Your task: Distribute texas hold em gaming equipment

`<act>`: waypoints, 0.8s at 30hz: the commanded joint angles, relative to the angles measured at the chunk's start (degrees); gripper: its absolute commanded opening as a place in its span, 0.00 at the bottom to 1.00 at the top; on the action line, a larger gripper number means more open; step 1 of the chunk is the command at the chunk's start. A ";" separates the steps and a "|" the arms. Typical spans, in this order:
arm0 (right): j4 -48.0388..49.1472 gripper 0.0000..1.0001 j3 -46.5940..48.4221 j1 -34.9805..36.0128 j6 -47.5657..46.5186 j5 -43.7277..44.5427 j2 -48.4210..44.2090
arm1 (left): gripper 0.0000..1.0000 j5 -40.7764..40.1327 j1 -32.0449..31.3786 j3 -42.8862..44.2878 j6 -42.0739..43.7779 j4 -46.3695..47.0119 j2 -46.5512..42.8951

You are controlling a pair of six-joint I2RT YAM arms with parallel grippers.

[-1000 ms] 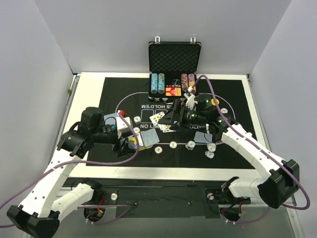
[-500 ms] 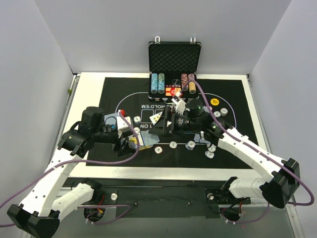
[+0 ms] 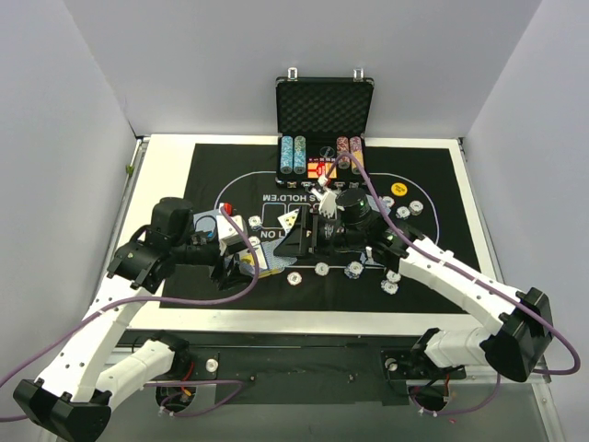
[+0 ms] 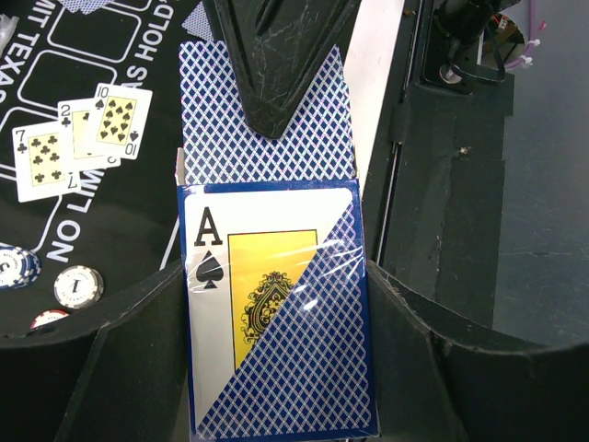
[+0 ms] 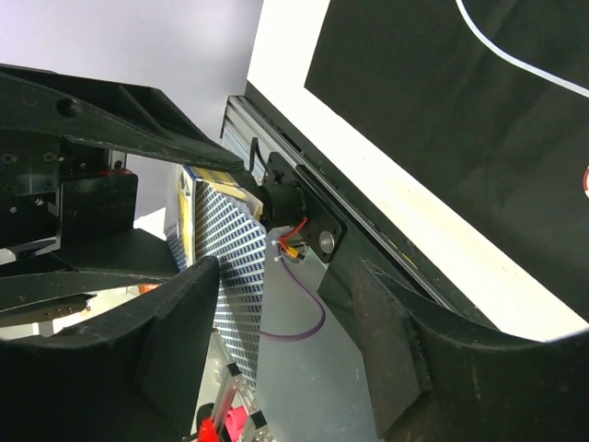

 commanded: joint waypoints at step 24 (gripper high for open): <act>-5.73 0.38 -2.36 -5.86 -2.75 -0.30 -5.66 | 0.00 2.31 -0.23 1.37 -2.23 4.94 -0.86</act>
